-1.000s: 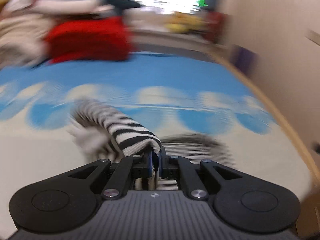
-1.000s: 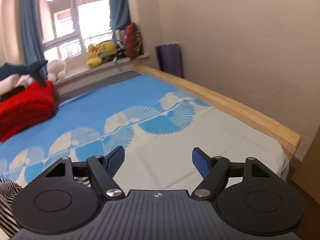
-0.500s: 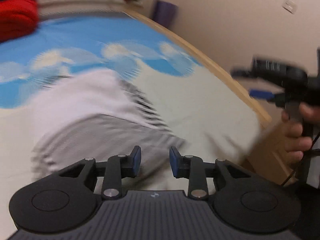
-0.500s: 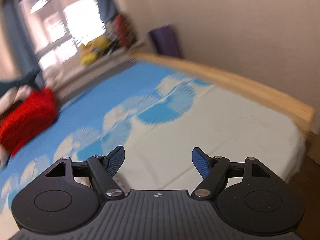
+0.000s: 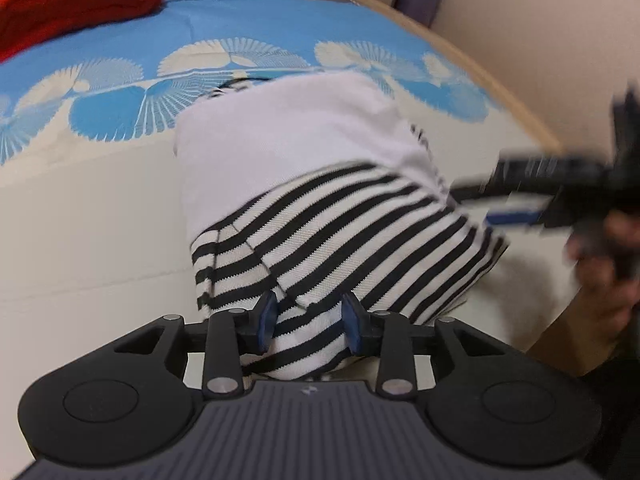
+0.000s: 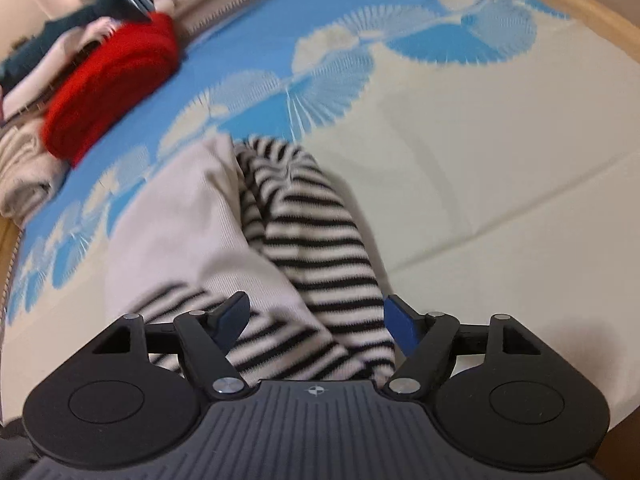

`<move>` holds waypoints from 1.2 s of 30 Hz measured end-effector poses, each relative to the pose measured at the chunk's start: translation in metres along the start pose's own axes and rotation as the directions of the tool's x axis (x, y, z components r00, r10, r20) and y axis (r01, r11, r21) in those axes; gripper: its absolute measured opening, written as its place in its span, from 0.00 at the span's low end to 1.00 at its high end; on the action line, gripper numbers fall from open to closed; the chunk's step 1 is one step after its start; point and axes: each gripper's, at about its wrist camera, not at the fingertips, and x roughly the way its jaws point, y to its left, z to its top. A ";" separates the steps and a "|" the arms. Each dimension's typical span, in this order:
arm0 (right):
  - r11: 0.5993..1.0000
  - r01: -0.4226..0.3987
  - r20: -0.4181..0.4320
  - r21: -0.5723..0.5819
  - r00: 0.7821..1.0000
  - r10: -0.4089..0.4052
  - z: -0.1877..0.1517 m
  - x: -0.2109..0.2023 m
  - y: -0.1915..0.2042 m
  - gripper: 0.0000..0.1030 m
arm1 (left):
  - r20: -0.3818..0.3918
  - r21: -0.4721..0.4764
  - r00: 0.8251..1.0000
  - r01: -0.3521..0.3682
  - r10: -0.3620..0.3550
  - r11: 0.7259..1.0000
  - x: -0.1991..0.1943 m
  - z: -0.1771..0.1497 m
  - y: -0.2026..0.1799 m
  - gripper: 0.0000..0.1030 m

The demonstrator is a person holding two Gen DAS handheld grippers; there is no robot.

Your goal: Fold small clothes

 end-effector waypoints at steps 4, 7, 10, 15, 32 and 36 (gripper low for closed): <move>1.000 -0.011 -0.065 -0.020 0.998 0.010 -0.013 0.004 -0.002 0.73 | 0.033 -0.040 0.999 0.001 0.000 0.999 -0.033 -0.002 0.018 0.37; 0.998 -0.036 -0.103 -0.043 0.994 0.031 -0.023 0.002 -0.004 0.62 | 0.063 -0.062 0.998 -0.018 0.022 0.998 -0.047 0.003 0.022 0.37; 0.995 -0.076 -0.102 -0.066 0.992 0.069 -0.028 -0.012 -0.008 0.08 | 0.092 -0.105 0.995 -0.027 0.037 0.994 -0.055 0.008 0.030 0.37; 0.984 -0.136 0.034 -0.118 0.989 0.141 -0.031 -0.062 -0.014 0.06 | 0.097 -0.133 0.994 -0.030 0.043 0.991 -0.052 0.017 0.032 0.43; 0.970 0.167 0.047 -0.174 0.986 -0.162 -0.038 -0.063 -0.024 0.28 | -0.067 0.144 0.997 0.053 -0.044 0.988 -0.001 0.036 0.014 0.63; 0.984 0.139 0.281 -0.113 0.954 -0.103 -0.018 -0.084 -0.019 0.55 | -0.014 0.232 0.999 0.052 -0.050 0.971 -0.030 0.067 0.035 0.64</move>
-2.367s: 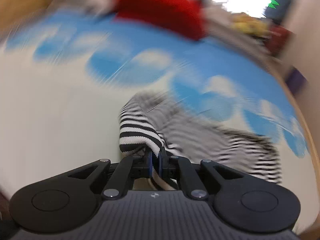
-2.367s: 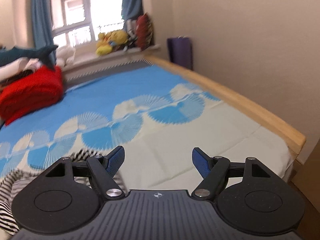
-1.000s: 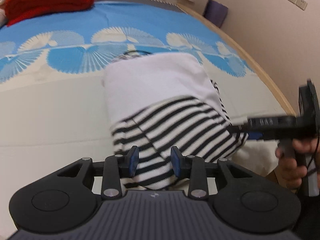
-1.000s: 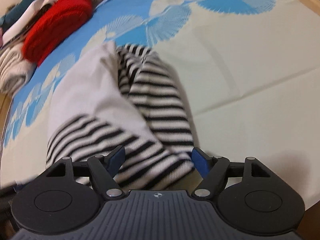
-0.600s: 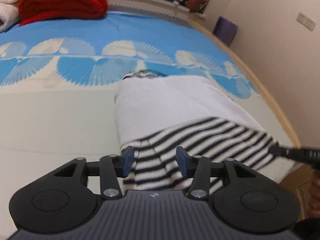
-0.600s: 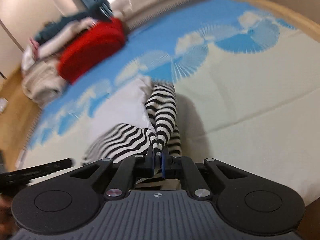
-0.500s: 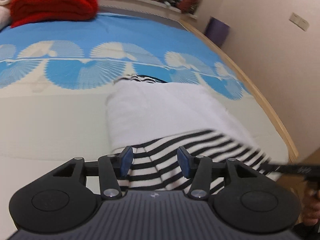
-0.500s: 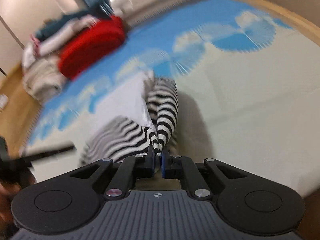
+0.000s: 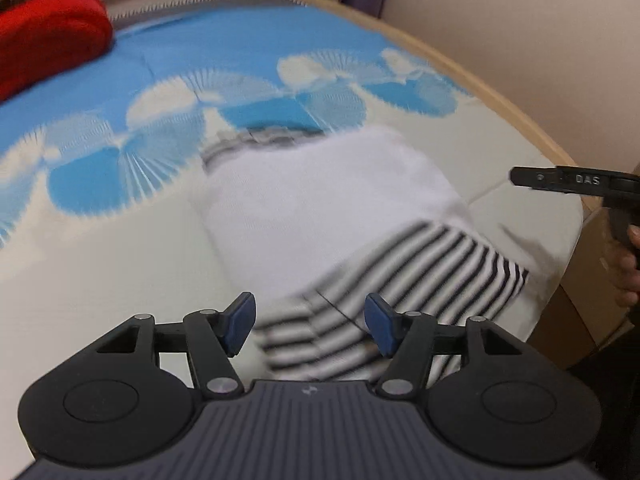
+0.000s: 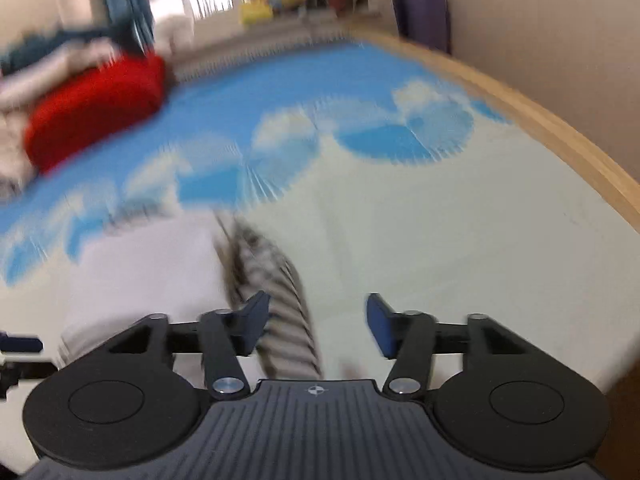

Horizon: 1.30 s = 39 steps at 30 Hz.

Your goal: Fold small clothes

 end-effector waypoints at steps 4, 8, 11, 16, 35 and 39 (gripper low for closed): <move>0.979 -0.154 0.006 0.136 0.988 0.155 0.020 0.028 0.007 0.56 | 0.024 -0.050 1.000 0.008 -0.007 0.999 -0.008 0.027 0.038 0.65; 0.963 -0.204 -0.043 0.175 0.976 0.215 0.034 0.069 0.024 0.59 | 0.064 -0.186 0.998 0.034 -0.023 0.982 0.008 0.037 0.075 0.66; 0.955 -0.205 -0.124 0.213 0.964 0.235 0.035 0.103 0.028 0.59 | 0.050 -0.407 0.991 0.130 -0.121 0.904 0.036 0.029 0.106 0.70; 0.968 -0.199 -0.131 0.151 0.967 0.219 0.032 0.116 0.044 0.05 | 0.014 -0.532 0.981 0.172 -0.194 0.829 0.081 0.033 0.117 0.79; 0.997 -0.043 -0.318 0.069 0.946 0.063 0.016 0.117 0.045 0.73 | 0.047 -0.568 0.965 0.239 -0.259 0.788 0.124 0.027 0.098 0.43; 0.993 -0.006 -0.306 0.114 0.951 0.040 0.017 0.122 0.053 0.57 | 0.103 -0.513 0.967 0.253 -0.234 0.820 0.087 0.046 0.103 0.38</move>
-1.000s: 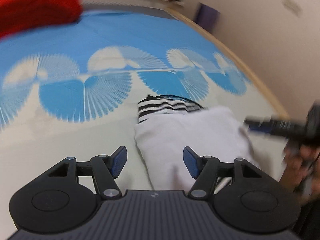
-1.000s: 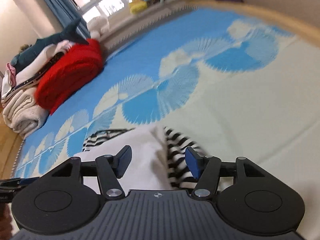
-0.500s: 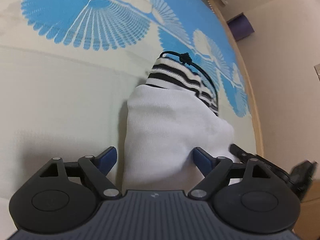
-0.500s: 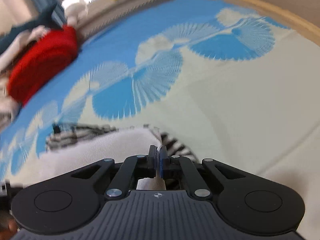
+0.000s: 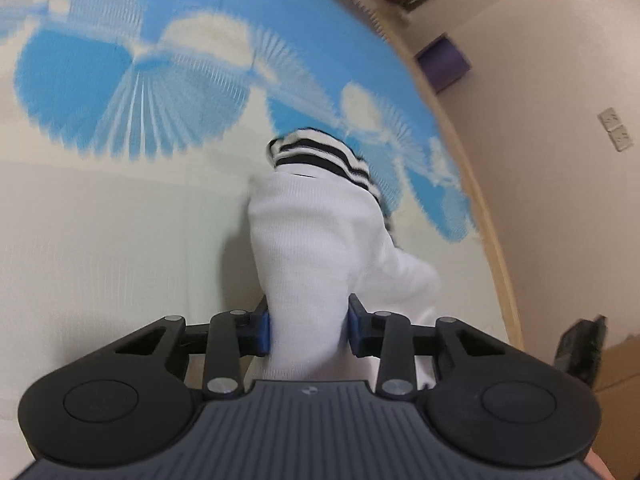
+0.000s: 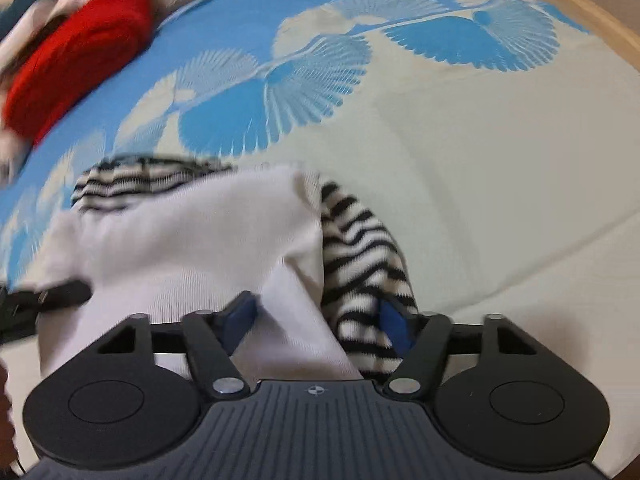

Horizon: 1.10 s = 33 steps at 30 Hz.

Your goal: Fold small clothes

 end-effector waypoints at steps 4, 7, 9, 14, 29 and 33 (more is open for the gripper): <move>0.995 -0.086 0.020 0.060 0.996 0.085 0.007 -0.002 0.029 0.54 | 0.100 0.082 0.992 -0.084 0.076 0.993 -0.052 0.028 0.010 0.38; 0.989 -0.146 0.000 -0.024 0.989 0.147 0.006 0.010 0.080 0.53 | 0.150 0.044 0.982 -0.124 0.117 0.991 -0.093 0.049 0.048 0.38; 0.981 -0.177 -0.021 -0.078 0.984 0.176 0.004 0.023 0.116 0.41 | 0.164 0.023 0.973 -0.166 0.161 0.986 -0.115 0.059 0.073 0.39; 0.962 -0.184 -0.046 -0.201 0.983 0.178 -0.014 0.053 0.196 0.00 | 0.161 -0.134 0.946 -0.260 0.280 0.956 -0.150 0.077 0.137 0.51; 0.913 -0.377 -0.090 -0.154 0.926 0.367 -0.006 0.057 0.209 0.79 | -0.067 -0.294 0.956 -0.291 0.284 0.911 -0.146 0.025 0.193 0.78; 0.918 -0.286 -0.179 -0.273 0.953 0.244 -0.019 0.078 0.226 0.74 | -0.087 -0.255 0.962 -0.272 0.258 0.928 -0.124 0.012 0.195 0.85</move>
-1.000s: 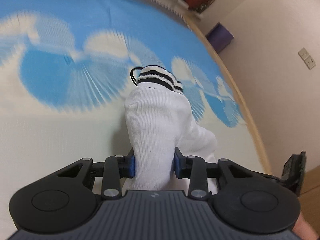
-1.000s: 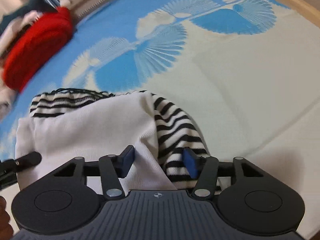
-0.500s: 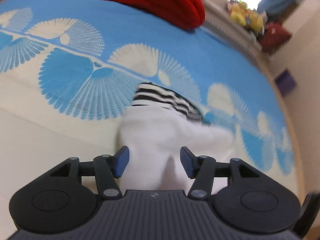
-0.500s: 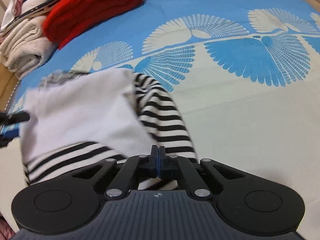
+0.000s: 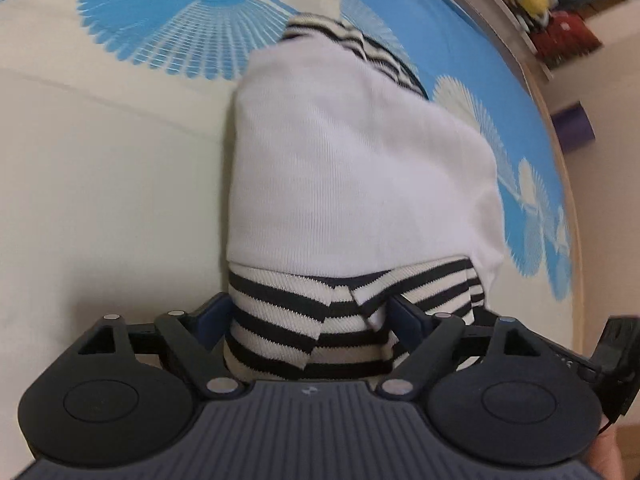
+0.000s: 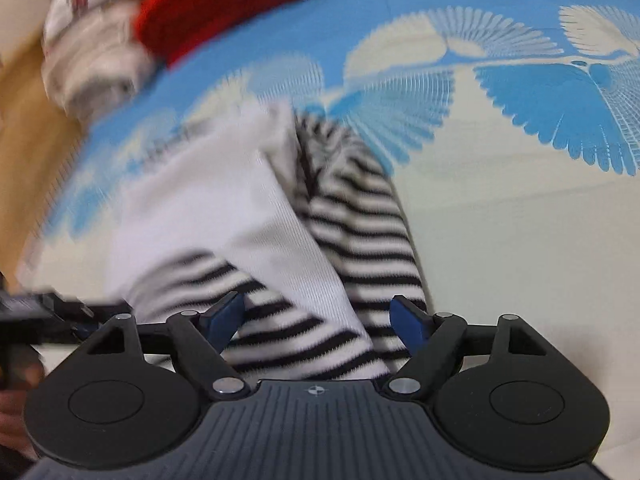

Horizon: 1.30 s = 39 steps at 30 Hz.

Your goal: Fold small clothes

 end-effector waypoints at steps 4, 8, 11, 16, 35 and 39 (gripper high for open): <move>0.999 -0.041 -0.059 0.036 0.997 0.044 -0.008 0.002 -0.004 0.18 | 0.017 0.012 1.000 0.017 -0.017 1.000 0.006 0.007 -0.002 0.75; 0.997 -0.077 -0.046 -0.024 0.996 0.076 -0.013 -0.023 0.001 0.11 | 0.049 0.141 0.997 0.048 -0.056 0.989 0.004 0.012 -0.020 0.61; 0.995 -0.094 -0.074 0.027 0.993 0.096 -0.017 -0.041 -0.006 0.10 | 0.033 0.193 0.993 0.108 -0.117 0.975 0.003 0.016 -0.025 0.59; 0.998 -0.053 -0.081 0.036 0.995 0.056 -0.024 -0.057 -0.013 0.13 | 0.019 0.165 0.999 0.041 -0.044 0.985 -0.003 0.017 -0.023 0.66; 0.943 0.274 0.162 -0.186 0.956 -0.246 -0.040 -0.106 0.025 0.47 | 0.448 0.404 0.842 -0.492 0.302 0.771 -0.132 -0.084 -0.133 0.89; 0.923 0.366 0.447 -0.117 0.850 -0.280 -0.074 -0.173 0.050 0.85 | 0.591 0.332 0.783 -0.453 0.191 0.827 -0.192 -0.140 -0.140 1.00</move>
